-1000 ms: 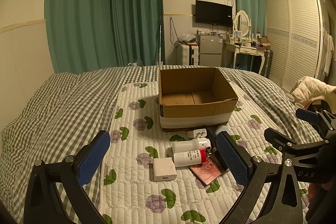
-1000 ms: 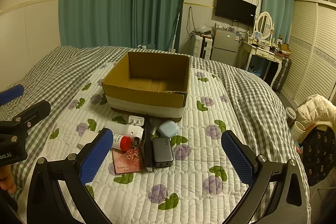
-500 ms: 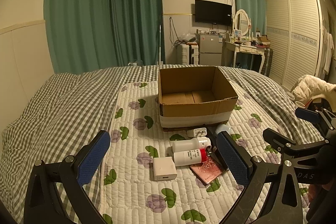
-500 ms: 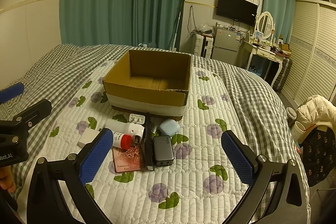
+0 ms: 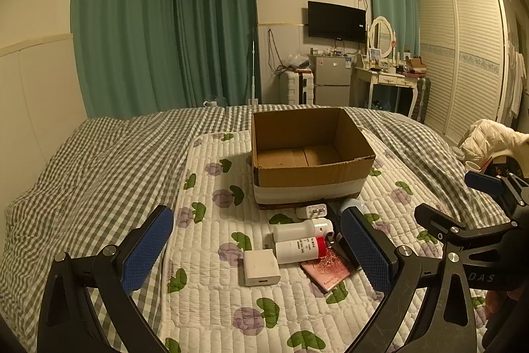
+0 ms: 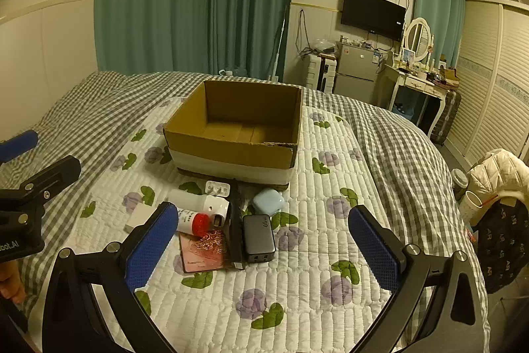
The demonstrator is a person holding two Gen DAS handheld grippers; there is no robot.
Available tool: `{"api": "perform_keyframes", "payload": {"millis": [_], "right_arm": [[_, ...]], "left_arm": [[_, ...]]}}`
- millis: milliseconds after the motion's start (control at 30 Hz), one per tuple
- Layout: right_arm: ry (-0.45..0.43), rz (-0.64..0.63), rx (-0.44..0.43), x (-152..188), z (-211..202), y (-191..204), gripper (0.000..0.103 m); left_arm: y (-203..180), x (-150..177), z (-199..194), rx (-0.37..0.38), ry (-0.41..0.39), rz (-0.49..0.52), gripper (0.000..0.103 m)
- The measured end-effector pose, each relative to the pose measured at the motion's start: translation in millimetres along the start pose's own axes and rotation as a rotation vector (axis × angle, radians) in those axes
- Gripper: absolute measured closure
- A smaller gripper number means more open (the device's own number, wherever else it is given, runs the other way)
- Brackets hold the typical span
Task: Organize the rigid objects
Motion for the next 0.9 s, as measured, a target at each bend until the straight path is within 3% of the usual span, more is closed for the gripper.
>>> {"api": "perform_keyframes", "payload": {"millis": [300, 467, 567, 700, 900], "right_arm": [[0.006, -0.007, -0.006, -6, -3, -3, 0.0], [0.049, -0.021, -0.011, -6, 17, -5, 0.0], [0.09, -0.005, -0.032, -1, 41, -6, 0.0], [0.152, 0.002, -0.057, 13, 74, -5, 0.0], [0.262, 0.017, -0.071, 46, 117, -3, 0.0]], "left_arm": [[1, -13, -4, 0.005, -0.025, -0.026, 0.0], [5, -15, 23, -0.024, 0.018, -0.052, 0.0], [14, 6, 56, -0.064, 0.087, -0.062, 0.0], [30, 59, 101, -0.122, 0.208, -0.041, 0.0], [44, 118, 142, -0.162, 0.352, -0.027, 0.011]]}}
Point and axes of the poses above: each gripper's, at about its wrist camera, not at the fingertips, and z roughly the way its jaws point, y to its left, x to its underside, the point moved 10 cm from there along z, roughly the way its jaws point, and after that the axes turned 15 degrees about -z, right-handed, at the moved point
